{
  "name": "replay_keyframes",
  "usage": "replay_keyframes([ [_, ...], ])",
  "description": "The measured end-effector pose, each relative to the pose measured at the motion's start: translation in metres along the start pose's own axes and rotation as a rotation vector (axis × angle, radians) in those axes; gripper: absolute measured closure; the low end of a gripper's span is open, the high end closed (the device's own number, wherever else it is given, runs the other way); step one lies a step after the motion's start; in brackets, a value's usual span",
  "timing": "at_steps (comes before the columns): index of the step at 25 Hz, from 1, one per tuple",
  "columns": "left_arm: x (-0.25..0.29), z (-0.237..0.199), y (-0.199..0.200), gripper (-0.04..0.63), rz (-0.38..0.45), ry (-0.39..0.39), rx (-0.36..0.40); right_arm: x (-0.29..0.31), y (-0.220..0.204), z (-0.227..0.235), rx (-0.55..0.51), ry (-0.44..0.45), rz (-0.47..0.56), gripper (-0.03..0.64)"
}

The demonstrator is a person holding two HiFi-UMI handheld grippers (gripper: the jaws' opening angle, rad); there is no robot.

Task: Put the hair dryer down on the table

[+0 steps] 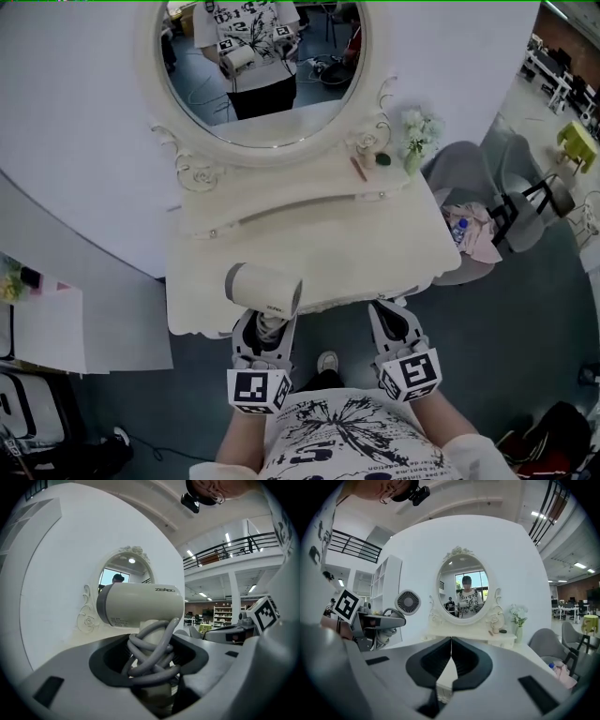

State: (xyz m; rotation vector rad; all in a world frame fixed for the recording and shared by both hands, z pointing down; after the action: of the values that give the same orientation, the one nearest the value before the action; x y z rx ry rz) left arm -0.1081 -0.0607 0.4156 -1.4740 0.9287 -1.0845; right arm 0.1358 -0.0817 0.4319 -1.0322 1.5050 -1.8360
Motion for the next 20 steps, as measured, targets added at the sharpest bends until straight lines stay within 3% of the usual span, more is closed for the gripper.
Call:
replay_keyframes([
  [7, 0.049, -0.041, -0.002, 0.344, -0.034, 0.011, 0.000, 0.072, 0.011, 0.015, -0.003, 0.017, -0.005, 0.598],
  [20, 0.105, -0.076, -0.048, 0.344, -0.220, 0.077, -0.031, 0.158, 0.001, 0.037, 0.008, 0.129, -0.108, 0.598],
])
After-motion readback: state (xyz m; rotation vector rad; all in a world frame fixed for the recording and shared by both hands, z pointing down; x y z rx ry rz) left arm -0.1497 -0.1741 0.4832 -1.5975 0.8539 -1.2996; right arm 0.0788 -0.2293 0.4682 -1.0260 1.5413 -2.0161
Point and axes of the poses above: the fingertips, and each gripper's own axes: x forward along the fingers, z to its right, y out of its top, the point moved 8 cm from there along -x, backward along the fingers, and after that the axes turned 1 degree about x, right-handed, at the moved point
